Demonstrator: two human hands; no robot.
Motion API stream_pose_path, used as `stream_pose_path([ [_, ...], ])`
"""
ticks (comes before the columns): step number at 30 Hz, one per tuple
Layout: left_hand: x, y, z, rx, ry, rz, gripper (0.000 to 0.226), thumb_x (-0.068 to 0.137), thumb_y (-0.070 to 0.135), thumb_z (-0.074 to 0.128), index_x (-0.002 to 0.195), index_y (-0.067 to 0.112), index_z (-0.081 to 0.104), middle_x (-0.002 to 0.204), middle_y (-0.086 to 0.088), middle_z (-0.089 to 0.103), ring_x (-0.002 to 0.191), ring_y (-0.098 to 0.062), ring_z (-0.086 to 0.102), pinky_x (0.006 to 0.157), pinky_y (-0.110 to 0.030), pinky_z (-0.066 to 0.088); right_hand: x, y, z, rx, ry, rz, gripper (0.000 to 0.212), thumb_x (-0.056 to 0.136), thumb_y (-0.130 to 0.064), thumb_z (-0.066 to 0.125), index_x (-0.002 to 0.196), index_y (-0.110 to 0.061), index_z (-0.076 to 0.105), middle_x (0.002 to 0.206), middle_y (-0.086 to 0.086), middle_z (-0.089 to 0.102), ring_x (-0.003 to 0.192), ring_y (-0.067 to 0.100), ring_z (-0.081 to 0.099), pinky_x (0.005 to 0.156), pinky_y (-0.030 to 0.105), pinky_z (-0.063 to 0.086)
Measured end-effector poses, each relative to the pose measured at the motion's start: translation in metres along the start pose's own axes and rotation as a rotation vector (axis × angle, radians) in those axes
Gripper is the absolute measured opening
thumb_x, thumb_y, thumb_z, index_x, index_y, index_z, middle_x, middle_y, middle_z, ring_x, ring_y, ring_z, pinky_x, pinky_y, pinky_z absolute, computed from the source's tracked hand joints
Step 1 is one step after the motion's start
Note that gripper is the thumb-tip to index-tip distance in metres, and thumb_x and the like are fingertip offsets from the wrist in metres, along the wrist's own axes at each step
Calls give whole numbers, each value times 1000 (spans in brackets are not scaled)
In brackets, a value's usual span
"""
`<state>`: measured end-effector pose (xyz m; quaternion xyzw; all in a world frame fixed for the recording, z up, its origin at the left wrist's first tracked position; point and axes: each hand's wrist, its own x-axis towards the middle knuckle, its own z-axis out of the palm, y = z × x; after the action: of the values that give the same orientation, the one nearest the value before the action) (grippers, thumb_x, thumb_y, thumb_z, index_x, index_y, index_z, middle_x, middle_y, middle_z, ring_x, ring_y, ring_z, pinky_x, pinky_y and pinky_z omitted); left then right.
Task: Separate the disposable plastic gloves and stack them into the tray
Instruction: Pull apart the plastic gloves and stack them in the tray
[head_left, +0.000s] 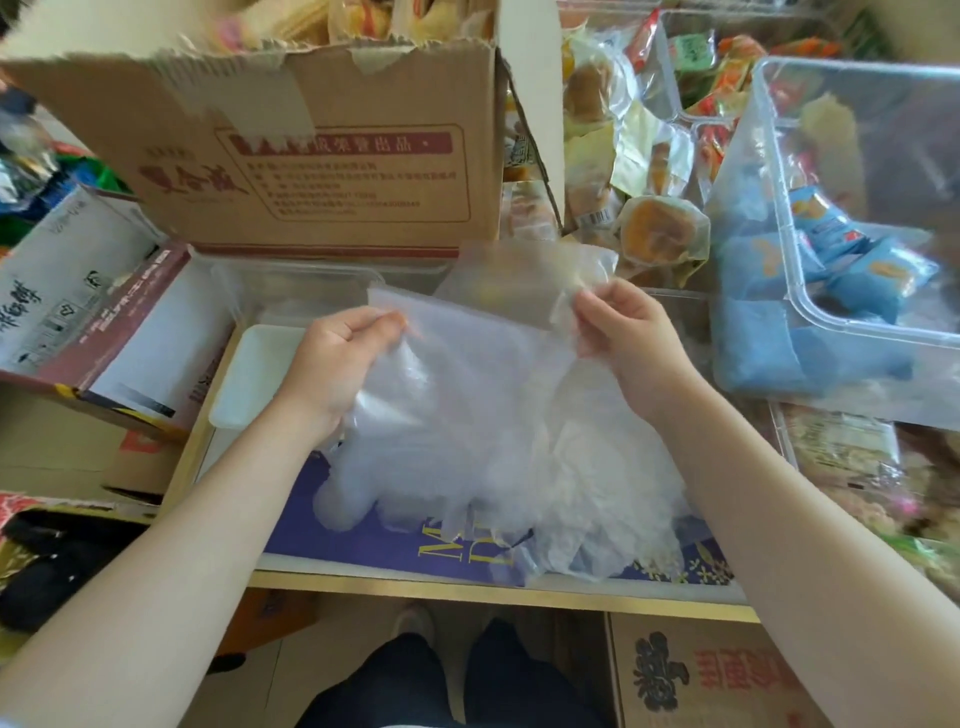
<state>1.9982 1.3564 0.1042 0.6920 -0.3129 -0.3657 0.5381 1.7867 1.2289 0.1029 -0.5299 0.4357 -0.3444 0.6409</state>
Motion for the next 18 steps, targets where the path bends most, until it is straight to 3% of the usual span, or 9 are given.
stream_pose_path([
  [4, 11, -7, -8, 68, 225, -103, 30, 92, 31, 55, 66, 18, 49, 63, 3, 46, 62, -11, 46, 57, -27, 35, 11, -10, -22, 207, 195, 98, 25, 96, -26, 52, 71, -21, 49, 54, -6, 38, 46, 7, 33, 44, 20, 29],
  [7, 16, -7, -9, -8, 310, -147, 30, 93, 26, 50, 63, 21, 48, 68, 3, 46, 73, -16, 44, 59, -29, 32, 7, -17, -32, 284, 265, 131, 12, 93, -31, 56, 85, -22, 54, 66, -7, 44, 54, 7, 40, 51, 22, 33],
  [9, 17, -2, -6, -50, 329, -159, 30, 93, 25, 50, 63, 21, 50, 67, 2, 46, 72, -16, 44, 60, -29, 31, -3, -22, -31, 320, 286, 54, 19, 96, -23, 51, 77, -20, 50, 59, -11, 46, 48, 0, 42, 48, 15, 34],
  [11, 14, 5, 0, -66, 322, -141, 29, 93, 26, 50, 65, 20, 51, 68, 3, 46, 69, -14, 43, 59, -30, 30, -14, -28, -27, 215, 318, -110, 24, 97, -16, 48, 73, -19, 47, 50, -15, 45, 45, -1, 38, 45, 12, 33],
  [14, 5, 19, 15, -17, 269, -67, 25, 95, 28, 49, 71, 22, 44, 69, 4, 37, 64, -10, 33, 57, -27, 27, -31, -39, -13, -40, 286, -336, 23, 93, -13, 53, 72, -22, 48, 53, -13, 47, 48, 2, 40, 49, 17, 34],
  [18, -9, 38, 45, -107, 176, -51, 25, 94, 32, 52, 72, 20, 54, 78, -2, 50, 72, -14, 45, 65, -30, 37, -46, -32, 30, -359, 70, -351, 23, 88, -14, 57, 70, -25, 48, 62, -7, 53, 52, 7, 48, 54, 24, 42],
])
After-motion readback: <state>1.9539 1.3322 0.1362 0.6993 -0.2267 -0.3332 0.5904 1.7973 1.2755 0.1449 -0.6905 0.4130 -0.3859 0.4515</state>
